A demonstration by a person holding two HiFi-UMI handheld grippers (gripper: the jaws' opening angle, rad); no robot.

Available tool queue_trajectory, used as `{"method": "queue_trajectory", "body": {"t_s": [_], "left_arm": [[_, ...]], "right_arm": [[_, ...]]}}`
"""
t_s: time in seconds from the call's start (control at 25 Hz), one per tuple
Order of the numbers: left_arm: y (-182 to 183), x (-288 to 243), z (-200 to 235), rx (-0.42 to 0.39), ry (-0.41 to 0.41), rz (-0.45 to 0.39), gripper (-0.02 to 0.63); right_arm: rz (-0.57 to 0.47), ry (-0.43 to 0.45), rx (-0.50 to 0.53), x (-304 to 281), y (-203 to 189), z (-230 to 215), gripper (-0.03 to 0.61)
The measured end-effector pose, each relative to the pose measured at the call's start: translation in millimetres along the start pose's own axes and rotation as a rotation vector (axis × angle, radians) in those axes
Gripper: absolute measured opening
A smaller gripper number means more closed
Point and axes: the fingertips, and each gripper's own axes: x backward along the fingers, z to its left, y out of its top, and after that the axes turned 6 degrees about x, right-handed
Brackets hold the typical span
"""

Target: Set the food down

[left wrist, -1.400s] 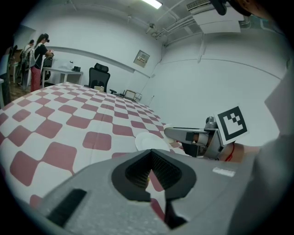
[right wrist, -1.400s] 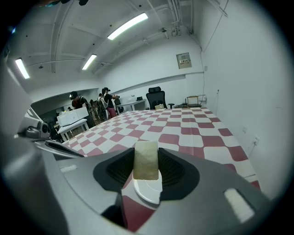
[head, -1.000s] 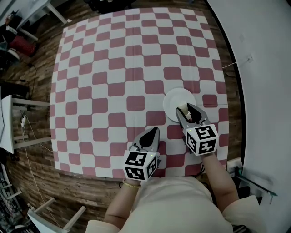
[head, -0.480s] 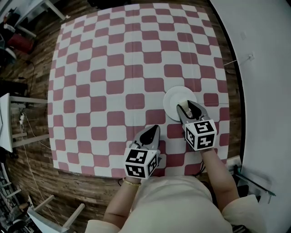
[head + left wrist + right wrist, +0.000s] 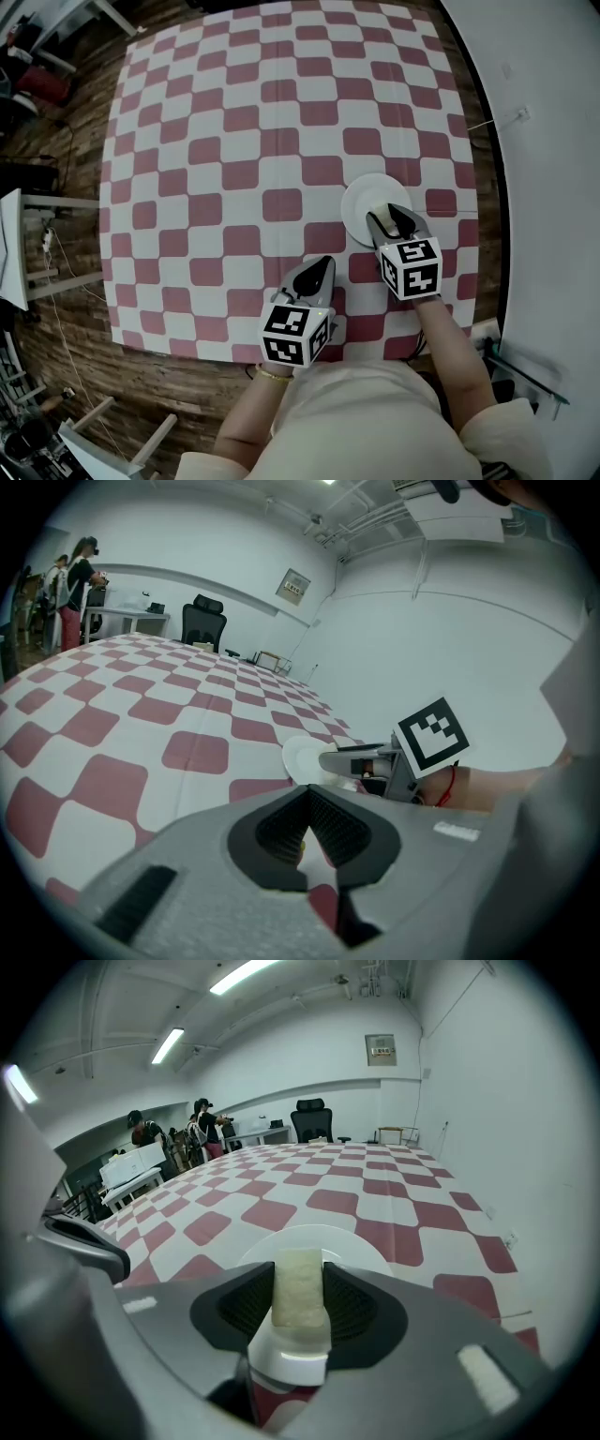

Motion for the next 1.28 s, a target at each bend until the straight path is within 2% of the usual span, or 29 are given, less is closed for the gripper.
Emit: {"method": "queue_trajectory", "body": {"t_s": [0.56,1.28], "left_arm": [[-2.6,-0.3,0.6,0.006,-0.008,0.011,0.003],[-2.9,6.5,-4.0,-0.007,-0.014,0.0,0.003]], "right_arm": [[0.048,-0.036,0.016,-11.1,-4.1,-4.0,0.172],[0.025,-0.052,0.023,0.8,-0.7,-0.9,0.178]]}}
